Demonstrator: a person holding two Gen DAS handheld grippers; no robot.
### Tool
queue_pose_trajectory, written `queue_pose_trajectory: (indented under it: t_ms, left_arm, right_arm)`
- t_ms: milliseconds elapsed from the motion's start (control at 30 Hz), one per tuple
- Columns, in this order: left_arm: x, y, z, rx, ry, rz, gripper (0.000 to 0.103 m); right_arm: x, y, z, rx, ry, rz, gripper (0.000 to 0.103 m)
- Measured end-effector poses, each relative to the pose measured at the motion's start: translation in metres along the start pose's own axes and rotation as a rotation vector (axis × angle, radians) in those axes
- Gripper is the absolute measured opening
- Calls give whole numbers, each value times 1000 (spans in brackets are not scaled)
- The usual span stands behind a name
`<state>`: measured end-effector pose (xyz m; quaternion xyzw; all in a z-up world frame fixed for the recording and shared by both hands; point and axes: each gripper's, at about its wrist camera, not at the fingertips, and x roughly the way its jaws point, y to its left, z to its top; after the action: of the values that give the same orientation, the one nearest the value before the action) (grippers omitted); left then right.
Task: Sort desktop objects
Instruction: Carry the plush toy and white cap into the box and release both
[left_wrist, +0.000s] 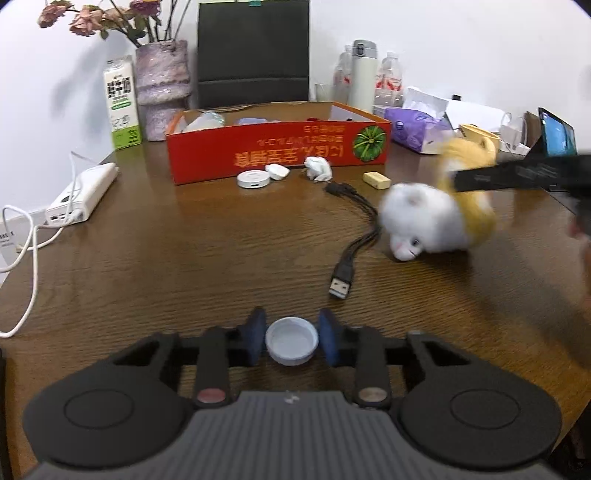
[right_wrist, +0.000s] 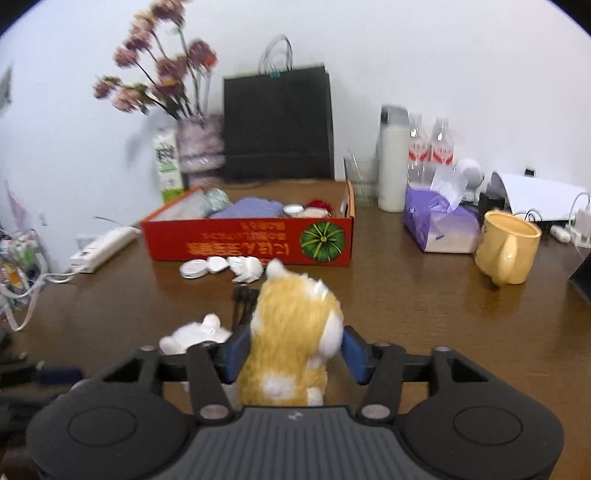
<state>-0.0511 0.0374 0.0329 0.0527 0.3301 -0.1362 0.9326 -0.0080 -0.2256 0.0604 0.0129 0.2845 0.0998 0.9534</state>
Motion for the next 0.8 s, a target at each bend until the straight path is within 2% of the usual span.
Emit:
queue_pose_trajectory:
  t_ms: [100,200,300,367,633,733,800]
  left_arm:
    - [2,-3,-1,-2,-15,10,29]
    - [3,-4,1,-8,-15,5,29]
    - [4,-3,2,-23,-13,3,29]
    - [2,-2,3,-32,-10,5,29]
    - [-16,-2,10,-58,-29,-8,29]
    - [-27,-5,30,-1,-90,12,29]
    - [-36,-6,58,57,-172,51,29]
  right_arm:
    - [37,-8,11,92,53,40,57]
    - [66,-17,17,183,109,41,53]
    - [81,-17,17,172,149,46,51]
    - [73,-14,13,145,137,38,45]
    - [-16,-11,-23,164,67,99,44]
    - [-46,-16,-17,153,10,94,44]
    - [-60,-19,0,136,-56,79,45]
